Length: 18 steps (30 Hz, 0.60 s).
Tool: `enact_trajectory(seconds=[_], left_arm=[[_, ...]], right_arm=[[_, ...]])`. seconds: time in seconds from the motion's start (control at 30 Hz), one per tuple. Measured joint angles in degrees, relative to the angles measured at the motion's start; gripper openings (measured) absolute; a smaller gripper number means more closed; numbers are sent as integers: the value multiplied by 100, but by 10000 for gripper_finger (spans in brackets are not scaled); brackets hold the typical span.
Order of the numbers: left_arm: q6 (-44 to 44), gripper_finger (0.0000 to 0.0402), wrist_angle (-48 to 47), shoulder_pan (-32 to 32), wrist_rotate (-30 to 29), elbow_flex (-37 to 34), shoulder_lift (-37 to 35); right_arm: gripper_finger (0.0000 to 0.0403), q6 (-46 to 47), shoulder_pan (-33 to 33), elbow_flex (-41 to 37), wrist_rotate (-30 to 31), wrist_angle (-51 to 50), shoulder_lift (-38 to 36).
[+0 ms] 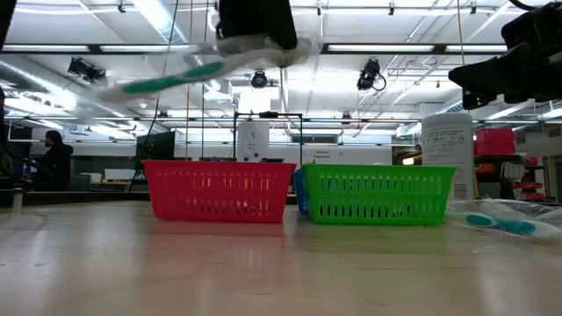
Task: Pick & Place Travel size toiletries
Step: Put the green toothbrush into the blue bin
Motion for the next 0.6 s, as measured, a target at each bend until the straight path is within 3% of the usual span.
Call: enact_trajectory(seconds=[0.6], left_arm=[[455,100,565,1456,201,2,0]], right_arm=[[40,0,-2,0,0,0,0]])
